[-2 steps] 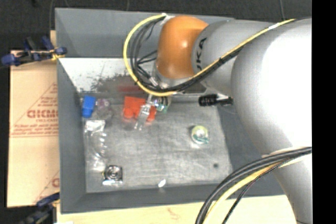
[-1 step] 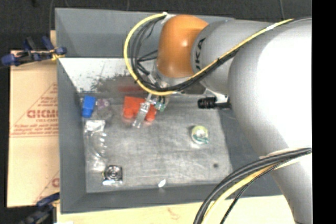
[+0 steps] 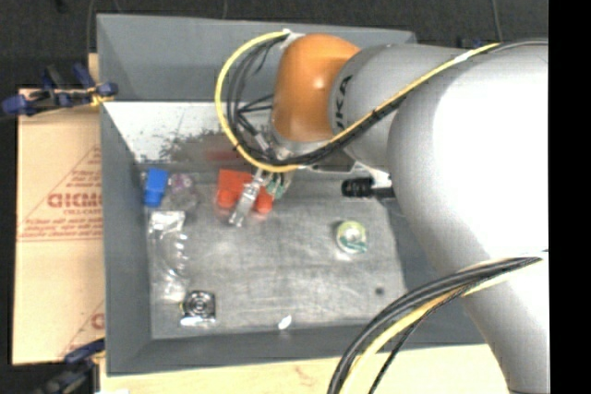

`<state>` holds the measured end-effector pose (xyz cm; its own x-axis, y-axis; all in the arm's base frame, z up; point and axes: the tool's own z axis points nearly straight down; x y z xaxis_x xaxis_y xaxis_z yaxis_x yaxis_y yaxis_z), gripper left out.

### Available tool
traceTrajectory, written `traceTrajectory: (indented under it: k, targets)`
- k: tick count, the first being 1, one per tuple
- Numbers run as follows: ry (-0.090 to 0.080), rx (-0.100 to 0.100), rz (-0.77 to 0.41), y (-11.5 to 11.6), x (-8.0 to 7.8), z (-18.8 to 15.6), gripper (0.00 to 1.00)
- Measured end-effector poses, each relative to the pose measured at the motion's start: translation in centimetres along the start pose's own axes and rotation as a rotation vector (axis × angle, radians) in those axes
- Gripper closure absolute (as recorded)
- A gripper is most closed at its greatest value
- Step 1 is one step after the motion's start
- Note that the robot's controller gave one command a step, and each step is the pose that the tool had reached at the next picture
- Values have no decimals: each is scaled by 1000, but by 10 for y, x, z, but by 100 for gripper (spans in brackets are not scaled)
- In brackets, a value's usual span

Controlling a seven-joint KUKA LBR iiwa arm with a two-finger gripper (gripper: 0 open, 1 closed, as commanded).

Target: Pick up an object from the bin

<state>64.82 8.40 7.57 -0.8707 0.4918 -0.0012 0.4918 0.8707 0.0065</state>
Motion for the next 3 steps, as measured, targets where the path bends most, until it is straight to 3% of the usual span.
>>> traceTrajectory:
  k: [1,2,3]
  targets:
    - [-9,-5,210,8,10,0,0]
    - [-19,-6,210,7,7,-2,100]
    - [-7,-1,203,9,4,-114,100]
